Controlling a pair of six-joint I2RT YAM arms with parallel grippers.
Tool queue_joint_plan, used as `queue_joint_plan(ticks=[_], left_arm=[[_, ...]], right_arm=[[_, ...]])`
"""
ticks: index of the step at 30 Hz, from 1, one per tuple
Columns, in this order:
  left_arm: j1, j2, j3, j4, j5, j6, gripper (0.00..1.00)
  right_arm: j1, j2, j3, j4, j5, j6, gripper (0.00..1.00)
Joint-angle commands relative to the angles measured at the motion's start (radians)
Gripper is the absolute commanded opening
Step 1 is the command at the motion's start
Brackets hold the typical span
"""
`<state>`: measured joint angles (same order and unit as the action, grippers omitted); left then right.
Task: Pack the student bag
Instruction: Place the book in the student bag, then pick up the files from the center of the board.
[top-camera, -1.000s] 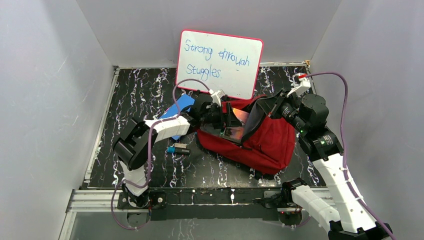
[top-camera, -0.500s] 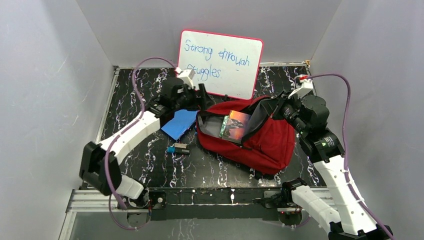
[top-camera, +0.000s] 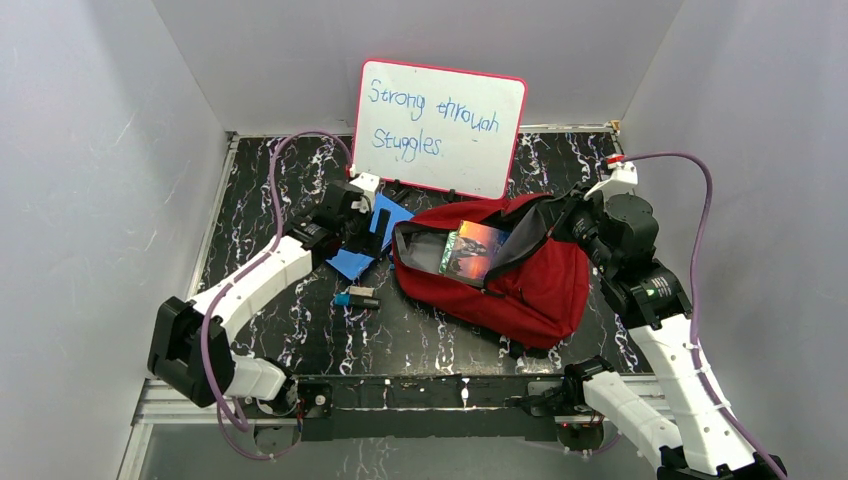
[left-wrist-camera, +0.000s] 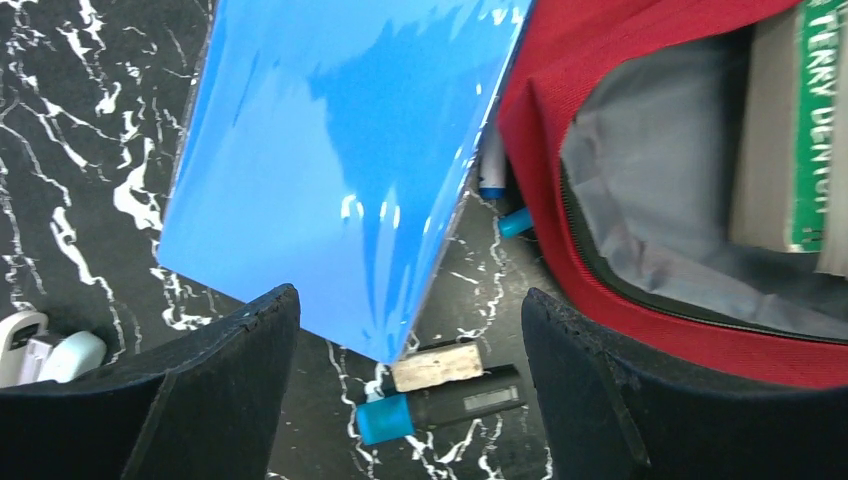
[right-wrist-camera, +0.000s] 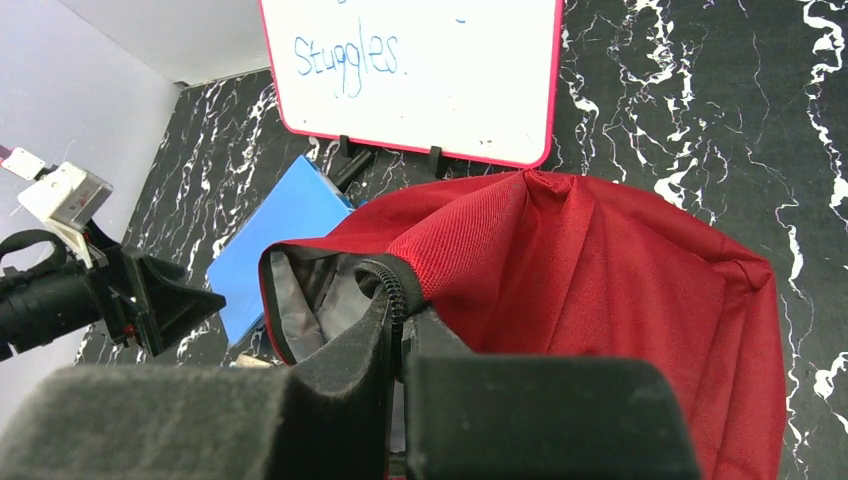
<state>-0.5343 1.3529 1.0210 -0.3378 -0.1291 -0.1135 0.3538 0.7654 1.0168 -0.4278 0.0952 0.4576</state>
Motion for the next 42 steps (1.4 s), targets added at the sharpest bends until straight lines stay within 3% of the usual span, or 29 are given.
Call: queue_joint_plan(ticks=[1,8,23,31,36,42], left_arm=[[-0.006,0.017,0.002,-0.041,-0.084,0.081,0.79],[-0.045,0.068,-0.036,-0.025,-0.055,0.092,0.78],[-0.116,0.212,-0.098,0.020,-0.361,0.192,0.76],[-0.143,0.290,-0.097,0.021,-0.441,0.211,0.75],[-0.150,0.334,-0.090,0.023,-0.517,0.224,0.65],[-0.152,0.345,-0.096,0.033,-0.562,0.228,0.41]], right_arm=[[-0.002,-0.012,0.013,0.049,0.028,-0.013,0.08],[-0.003,-0.015,0.002,0.051,0.027,-0.011,0.06],[-0.003,-0.022,-0.023,0.060,0.010,-0.001,0.04],[-0.002,-0.030,-0.038,0.064,0.021,-0.009,0.04],[-0.003,-0.035,-0.043,0.066,0.032,-0.020,0.04],[-0.002,-0.025,-0.034,0.072,0.019,-0.022,0.03]])
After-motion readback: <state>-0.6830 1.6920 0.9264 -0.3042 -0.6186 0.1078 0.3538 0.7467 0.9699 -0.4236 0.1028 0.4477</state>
